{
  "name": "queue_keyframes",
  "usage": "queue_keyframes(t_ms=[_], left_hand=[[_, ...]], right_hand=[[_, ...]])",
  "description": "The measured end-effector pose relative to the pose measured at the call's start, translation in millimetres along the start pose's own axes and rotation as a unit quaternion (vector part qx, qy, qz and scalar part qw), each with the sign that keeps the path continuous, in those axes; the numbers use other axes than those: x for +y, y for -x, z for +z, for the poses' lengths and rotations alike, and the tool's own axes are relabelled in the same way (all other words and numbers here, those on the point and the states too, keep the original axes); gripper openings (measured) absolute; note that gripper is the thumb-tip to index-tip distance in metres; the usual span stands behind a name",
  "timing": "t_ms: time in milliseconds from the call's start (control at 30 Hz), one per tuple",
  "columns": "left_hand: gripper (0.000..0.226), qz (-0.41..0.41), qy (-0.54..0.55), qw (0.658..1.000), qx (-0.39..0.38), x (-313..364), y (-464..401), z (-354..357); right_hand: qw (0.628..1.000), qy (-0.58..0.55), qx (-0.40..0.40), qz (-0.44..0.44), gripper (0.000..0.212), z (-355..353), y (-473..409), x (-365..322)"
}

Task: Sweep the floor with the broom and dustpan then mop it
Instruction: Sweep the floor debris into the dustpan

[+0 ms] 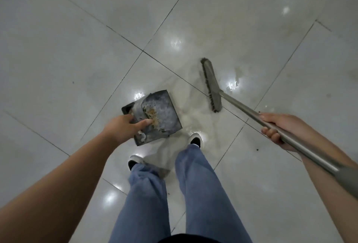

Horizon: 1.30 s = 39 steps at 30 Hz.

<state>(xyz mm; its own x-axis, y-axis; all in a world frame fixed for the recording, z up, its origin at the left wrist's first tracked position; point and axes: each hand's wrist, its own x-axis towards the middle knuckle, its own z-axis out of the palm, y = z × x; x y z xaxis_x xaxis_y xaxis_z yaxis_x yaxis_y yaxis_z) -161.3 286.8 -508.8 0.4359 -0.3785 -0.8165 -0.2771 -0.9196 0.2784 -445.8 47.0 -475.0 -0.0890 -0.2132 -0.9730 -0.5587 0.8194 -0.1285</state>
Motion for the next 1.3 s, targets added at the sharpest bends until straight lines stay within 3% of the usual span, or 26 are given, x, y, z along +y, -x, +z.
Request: queue_keyframes(t_ms=[133,333,400,567,700,867,1033,1133,1233,1300], left_hand=[[0.040,0.029,-0.011,0.999,-0.008,38.5,-11.4,15.2],[0.050,0.032,-0.076,0.996,-0.013,82.3,-50.4,44.8],[0.047,0.043,-0.091,0.995,-0.005,92.2,-65.4,49.7],[0.047,0.031,-0.011,0.999,0.008,111.0,-93.9,52.4],[0.050,0.042,-0.023,0.999,-0.002,129.7,-103.4,54.2],[0.050,0.048,-0.020,0.999,-0.008,139.7,-101.9,39.4],[0.050,0.040,-0.038,0.998,-0.021,150.8,-99.9,36.4],[0.050,0.040,-0.039,0.998,-0.014,159.7,-104.0,43.4],[0.049,0.037,-0.011,0.999,0.001,163.4,-111.1,37.3],[0.050,0.034,0.011,0.999,-0.001,159.8,-115.1,32.2]], right_hand=[[0.999,-0.045,0.019,0.001,0.008,-69.8,-4.3,-5.4],[0.995,-0.086,0.052,0.012,0.023,-123.5,-41.7,-25.9],[0.994,-0.084,0.063,0.008,0.024,-122.9,-59.5,-31.1],[0.997,-0.022,0.068,0.015,0.026,-85.7,-102.0,-25.6],[0.999,-0.024,0.041,0.009,0.006,-47.9,-103.7,-8.9],[0.999,-0.029,0.037,-0.015,0.037,-61.8,-76.7,-5.0],[0.996,-0.042,0.068,-0.044,0.033,-70.5,-73.3,-20.4],[0.993,-0.040,0.090,-0.063,0.011,-68.2,-87.4,-26.8],[0.995,-0.033,0.083,-0.047,0.026,-60.7,-108.0,-20.7],[0.997,-0.043,0.057,-0.020,0.023,-47.9,-112.5,-10.6]])
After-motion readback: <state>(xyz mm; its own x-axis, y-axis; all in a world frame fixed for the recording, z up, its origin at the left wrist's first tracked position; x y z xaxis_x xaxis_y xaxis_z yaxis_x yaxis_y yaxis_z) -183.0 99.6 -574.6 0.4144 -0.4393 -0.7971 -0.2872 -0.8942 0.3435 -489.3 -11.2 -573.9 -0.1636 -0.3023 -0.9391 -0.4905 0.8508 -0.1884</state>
